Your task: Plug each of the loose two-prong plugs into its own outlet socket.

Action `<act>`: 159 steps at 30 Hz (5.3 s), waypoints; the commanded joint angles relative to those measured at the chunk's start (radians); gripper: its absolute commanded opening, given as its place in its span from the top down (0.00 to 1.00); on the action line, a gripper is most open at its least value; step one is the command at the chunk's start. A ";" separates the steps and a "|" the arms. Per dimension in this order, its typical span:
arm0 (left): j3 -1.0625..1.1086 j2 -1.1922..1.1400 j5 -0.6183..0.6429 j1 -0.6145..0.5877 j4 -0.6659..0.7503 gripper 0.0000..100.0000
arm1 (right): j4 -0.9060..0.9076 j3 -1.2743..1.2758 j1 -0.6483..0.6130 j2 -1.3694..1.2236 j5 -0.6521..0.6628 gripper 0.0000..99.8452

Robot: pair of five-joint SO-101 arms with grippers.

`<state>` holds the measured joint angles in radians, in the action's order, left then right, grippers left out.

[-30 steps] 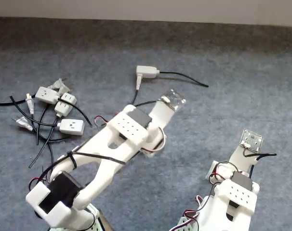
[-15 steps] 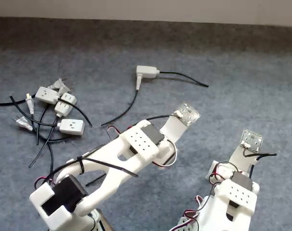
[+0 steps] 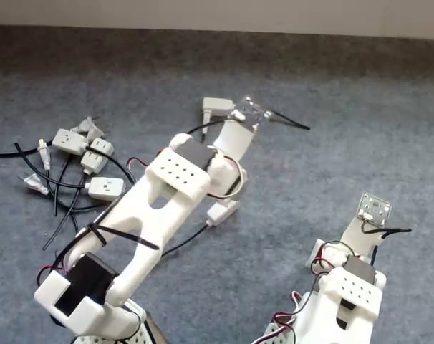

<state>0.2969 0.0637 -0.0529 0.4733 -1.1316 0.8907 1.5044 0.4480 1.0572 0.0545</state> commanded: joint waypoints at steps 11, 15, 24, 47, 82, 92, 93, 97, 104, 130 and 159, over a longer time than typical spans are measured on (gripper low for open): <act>0.242 0.036 -0.011 -0.001 0.249 0.79 | -0.022 -0.004 0.013 0.004 0.009 0.99; 0.274 0.036 -0.011 0.071 0.244 0.79 | -0.022 -0.004 0.013 0.004 0.009 0.99; 0.305 0.035 -0.006 0.182 0.244 0.79 | -0.022 -0.004 0.013 0.004 0.009 0.99; 0.200 0.081 -0.009 0.148 0.149 0.79 | -0.022 -0.004 0.013 0.004 0.011 0.99; 0.068 -0.216 -0.104 0.134 0.124 0.89 | -0.022 -0.004 0.013 0.004 0.011 0.99; -0.191 -0.228 -0.140 0.019 0.118 0.89 | -0.022 -0.004 0.013 0.004 0.011 0.99; -0.211 -0.229 -0.167 0.007 0.118 0.89 | -0.022 -0.004 0.013 0.004 0.011 0.99; -0.325 -0.306 -0.201 -0.027 0.083 0.89 | -0.022 -0.004 0.013 0.004 0.011 0.99; -0.725 -0.670 -0.199 -0.036 -0.180 0.82 | -0.022 -0.004 0.013 0.004 0.011 0.99; -1.423 -0.975 -0.164 -0.108 -0.628 0.71 | -0.022 -0.004 0.013 0.004 0.011 0.99; -1.259 -0.659 -0.247 -0.908 -0.580 0.71 | -0.022 -0.002 -0.022 0.004 0.011 0.99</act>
<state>-0.9582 -0.6575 -0.3552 -0.3751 -1.7515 0.8907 1.5044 0.4358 1.0572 0.0545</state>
